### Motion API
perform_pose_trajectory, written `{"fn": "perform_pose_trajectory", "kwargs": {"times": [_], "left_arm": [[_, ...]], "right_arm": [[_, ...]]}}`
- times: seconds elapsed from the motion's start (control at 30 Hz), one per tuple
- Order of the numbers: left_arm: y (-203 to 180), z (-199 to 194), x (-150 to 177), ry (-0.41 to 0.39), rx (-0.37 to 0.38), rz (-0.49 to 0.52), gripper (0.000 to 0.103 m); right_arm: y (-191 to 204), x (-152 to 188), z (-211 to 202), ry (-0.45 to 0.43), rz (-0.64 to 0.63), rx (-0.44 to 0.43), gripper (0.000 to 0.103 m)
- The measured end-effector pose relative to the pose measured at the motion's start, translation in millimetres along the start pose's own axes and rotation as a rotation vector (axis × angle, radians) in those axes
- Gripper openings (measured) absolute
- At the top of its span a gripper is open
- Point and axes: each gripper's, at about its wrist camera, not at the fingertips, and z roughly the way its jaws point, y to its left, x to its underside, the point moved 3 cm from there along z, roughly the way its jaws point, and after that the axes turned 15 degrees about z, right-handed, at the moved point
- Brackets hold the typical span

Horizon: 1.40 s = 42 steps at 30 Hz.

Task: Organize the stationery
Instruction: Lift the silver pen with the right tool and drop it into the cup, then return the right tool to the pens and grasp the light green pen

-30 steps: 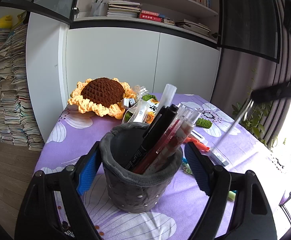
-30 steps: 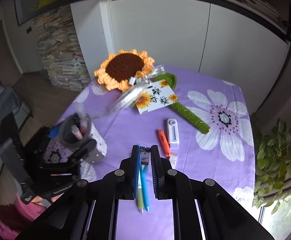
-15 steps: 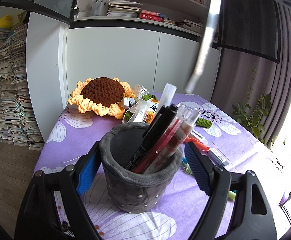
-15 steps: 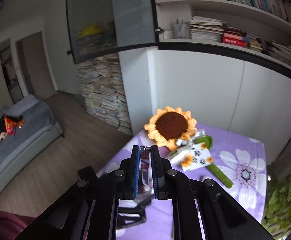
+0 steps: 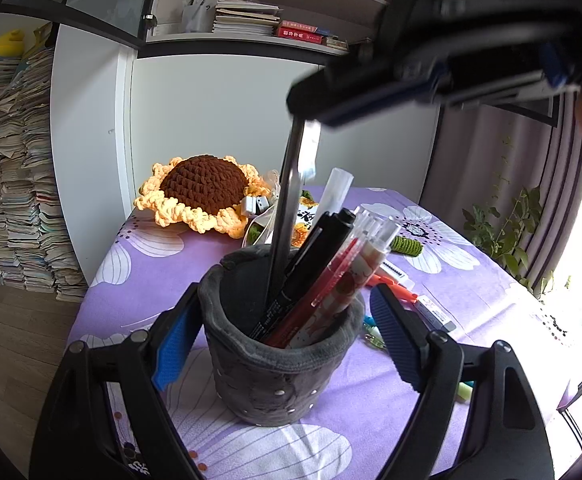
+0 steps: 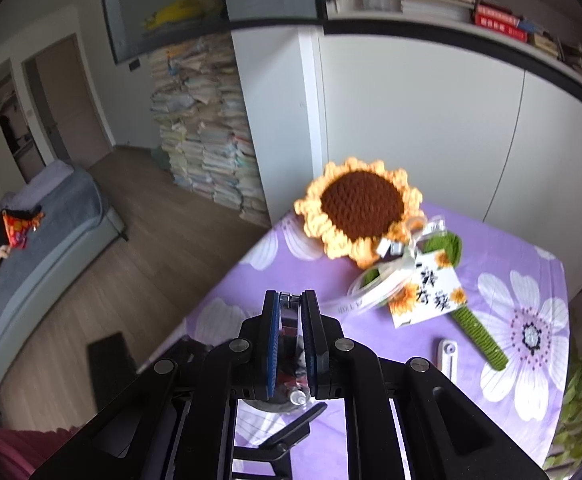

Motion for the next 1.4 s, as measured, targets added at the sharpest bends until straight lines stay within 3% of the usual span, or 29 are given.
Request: {"fn": "perform_pose_trajectory", "kwargs": {"times": [0.33, 0.5, 0.63, 0.87, 1.0, 1.4], "left_arm": [[-1, 3, 1, 0.011, 0.004, -0.005, 0.083], [0, 3, 1, 0.010, 0.004, -0.005, 0.083], [-1, 2, 1, 0.006, 0.004, -0.003, 0.083], [-1, 0, 0, -0.001, 0.000, -0.001, 0.083], [-1, 0, 0, -0.001, 0.001, -0.001, 0.083], [-1, 0, 0, -0.003, 0.002, 0.001, 0.084]], "right_arm": [[-18, 21, 19, 0.090, 0.036, 0.004, 0.012], [-33, 22, -11, 0.025, 0.079, 0.002, 0.012], [-56, 33, -31, -0.011, 0.101, 0.055, 0.012], [-107, 75, 15, 0.179, 0.192, 0.201, 0.012], [-125, 90, 46, 0.271, 0.226, 0.227, 0.013], [-99, 106, 80, 0.326, 0.095, 0.189, 0.013]]}}
